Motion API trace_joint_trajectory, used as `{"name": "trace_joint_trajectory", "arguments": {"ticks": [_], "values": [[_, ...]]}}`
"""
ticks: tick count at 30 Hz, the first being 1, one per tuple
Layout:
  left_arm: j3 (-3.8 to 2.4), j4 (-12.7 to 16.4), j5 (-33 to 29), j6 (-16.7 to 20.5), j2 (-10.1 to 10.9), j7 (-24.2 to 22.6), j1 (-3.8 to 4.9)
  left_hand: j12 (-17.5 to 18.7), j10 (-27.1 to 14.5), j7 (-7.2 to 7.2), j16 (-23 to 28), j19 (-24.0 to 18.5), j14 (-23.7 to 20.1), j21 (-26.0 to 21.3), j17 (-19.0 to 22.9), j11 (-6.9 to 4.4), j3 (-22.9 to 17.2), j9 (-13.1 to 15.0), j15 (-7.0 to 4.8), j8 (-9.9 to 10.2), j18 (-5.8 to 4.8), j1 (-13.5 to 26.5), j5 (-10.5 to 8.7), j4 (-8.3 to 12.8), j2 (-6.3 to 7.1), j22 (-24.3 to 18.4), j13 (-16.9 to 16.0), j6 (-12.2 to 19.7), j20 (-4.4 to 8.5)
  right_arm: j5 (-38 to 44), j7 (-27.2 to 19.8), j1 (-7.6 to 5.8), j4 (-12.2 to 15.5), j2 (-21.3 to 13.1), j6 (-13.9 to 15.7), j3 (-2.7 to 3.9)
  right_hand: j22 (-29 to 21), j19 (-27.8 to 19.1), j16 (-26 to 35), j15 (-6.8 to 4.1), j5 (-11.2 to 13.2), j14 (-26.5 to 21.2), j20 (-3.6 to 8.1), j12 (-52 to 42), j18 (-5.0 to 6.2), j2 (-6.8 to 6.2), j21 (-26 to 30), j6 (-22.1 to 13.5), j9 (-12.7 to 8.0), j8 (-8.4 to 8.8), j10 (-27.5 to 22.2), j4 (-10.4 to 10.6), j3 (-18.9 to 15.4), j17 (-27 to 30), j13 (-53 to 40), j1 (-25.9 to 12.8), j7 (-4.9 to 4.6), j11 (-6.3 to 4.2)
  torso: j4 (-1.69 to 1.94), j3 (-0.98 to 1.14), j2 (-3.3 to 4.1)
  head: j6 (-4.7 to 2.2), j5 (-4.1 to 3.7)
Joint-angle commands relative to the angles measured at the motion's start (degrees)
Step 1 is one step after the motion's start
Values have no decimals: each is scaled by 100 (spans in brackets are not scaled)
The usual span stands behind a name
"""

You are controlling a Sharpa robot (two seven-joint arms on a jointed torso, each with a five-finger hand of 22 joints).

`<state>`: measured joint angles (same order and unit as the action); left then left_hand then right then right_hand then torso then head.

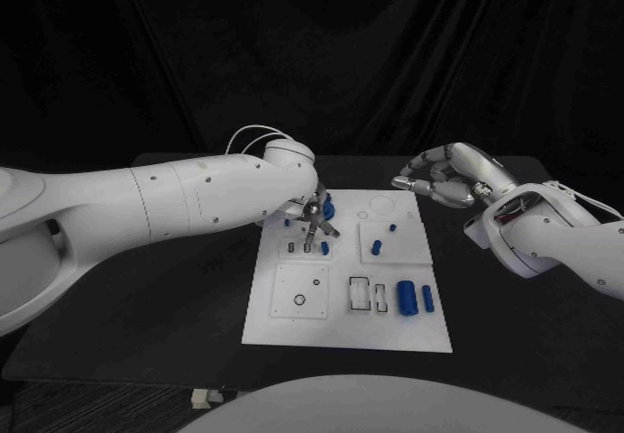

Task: Assemble the parts on the task board

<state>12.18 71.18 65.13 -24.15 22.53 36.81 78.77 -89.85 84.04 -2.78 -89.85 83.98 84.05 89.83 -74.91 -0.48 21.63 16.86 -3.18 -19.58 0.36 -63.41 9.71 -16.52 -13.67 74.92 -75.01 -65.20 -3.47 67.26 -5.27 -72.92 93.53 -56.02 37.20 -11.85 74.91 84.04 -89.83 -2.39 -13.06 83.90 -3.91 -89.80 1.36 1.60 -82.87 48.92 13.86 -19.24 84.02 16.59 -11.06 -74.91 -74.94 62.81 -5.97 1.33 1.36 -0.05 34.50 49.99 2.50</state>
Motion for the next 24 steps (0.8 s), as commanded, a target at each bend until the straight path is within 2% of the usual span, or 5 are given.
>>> {"name": "trace_joint_trajectory", "arguments": {"ticks": [1, 10, 24], "values": [[-4, -12, -36, -16, -19, -93, -38, -15, 596, 8, -15, 511, 595, -22, -1509, -50, -12, 21, -31, 34, -9, -35, 17, -8, -26, 1402, -1499, 15, 43, 39, 106, 15, -8, 6, -43, 4, 1253, 208, -17, 38, -27, 610, -29, -20, 59, 11, 18, -28, -5, 23, 598, -3, -30, -1509, -1506, 51, -27, 42, 3, 1, 1, 1, 4], [-4, -56, -36, -60, -71, -147, -106, -15, 596, 13, -15, 506, 595, -25, -1509, -53, -12, 39, -33, 34, -7, -28, 7, -7, -31, 1395, -1499, 0, 44, 39, 106, 17, -24, 25, -63, 4, 1250, 204, -17, 40, -29, 610, -31, -20, 61, 13, 25, -26, -7, 24, 598, -4, -35, -1509, -1506, 62, -28, 43, 0, 1, -3, 1, 13], [-4, -123, -36, -102, -129, -202, -157, -15, 596, 29, -15, 503, 595, -27, -1509, -63, -27, 89, -42, 38, -6, -52, 6, 10, -38, 1391, -1499, -35, 49, 39, 99, 18, -49, 47, -87, 4, 1246, 197, -17, 41, -30, 610, -32, -20, 64, 14, 37, -26, -8, 25, 598, -3, -40, -1509, -1506, 69, -29, 44, 0, 3, -2, 1, 4]]}}
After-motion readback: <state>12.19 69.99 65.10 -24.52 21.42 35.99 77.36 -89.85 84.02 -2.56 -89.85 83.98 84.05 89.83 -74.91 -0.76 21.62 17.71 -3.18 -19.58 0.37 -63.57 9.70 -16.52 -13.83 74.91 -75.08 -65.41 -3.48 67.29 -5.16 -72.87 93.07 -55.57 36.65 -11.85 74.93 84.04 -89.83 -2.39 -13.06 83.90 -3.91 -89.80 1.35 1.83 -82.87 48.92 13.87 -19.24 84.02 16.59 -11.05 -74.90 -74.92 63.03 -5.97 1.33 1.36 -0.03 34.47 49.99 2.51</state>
